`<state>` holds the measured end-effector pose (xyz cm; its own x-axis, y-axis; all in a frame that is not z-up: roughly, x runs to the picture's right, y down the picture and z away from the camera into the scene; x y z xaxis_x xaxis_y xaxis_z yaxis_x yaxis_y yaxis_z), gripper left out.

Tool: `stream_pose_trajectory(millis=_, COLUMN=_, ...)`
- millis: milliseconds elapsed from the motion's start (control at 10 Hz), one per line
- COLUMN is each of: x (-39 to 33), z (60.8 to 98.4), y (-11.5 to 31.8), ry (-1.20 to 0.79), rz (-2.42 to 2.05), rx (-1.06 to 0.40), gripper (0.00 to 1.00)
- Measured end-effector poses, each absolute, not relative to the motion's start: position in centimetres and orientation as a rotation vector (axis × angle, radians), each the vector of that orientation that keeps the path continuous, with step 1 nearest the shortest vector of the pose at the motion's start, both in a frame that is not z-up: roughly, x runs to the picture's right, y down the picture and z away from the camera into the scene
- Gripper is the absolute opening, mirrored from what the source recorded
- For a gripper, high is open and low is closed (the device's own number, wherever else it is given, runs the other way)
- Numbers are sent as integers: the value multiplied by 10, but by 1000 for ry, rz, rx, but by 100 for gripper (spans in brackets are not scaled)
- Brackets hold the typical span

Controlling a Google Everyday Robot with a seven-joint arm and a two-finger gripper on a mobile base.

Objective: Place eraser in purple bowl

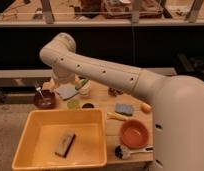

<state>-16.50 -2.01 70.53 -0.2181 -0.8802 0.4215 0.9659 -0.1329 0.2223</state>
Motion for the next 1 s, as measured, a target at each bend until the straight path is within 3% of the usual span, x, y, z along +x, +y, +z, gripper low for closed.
stream_pose_trajectory(millis=400, x=-152, z=703, y=19, ry=-650, rz=-1403, rx=-342, gripper=80)
stream_pose_trajectory(millis=800, x=-153, z=667, y=80, ry=-591, rz=-1429, rx=-448, gripper=80)
stream_pose_trajectory(millis=1000, x=-147, z=682, y=111, ry=-560, rz=-1474, rx=-470, gripper=80)
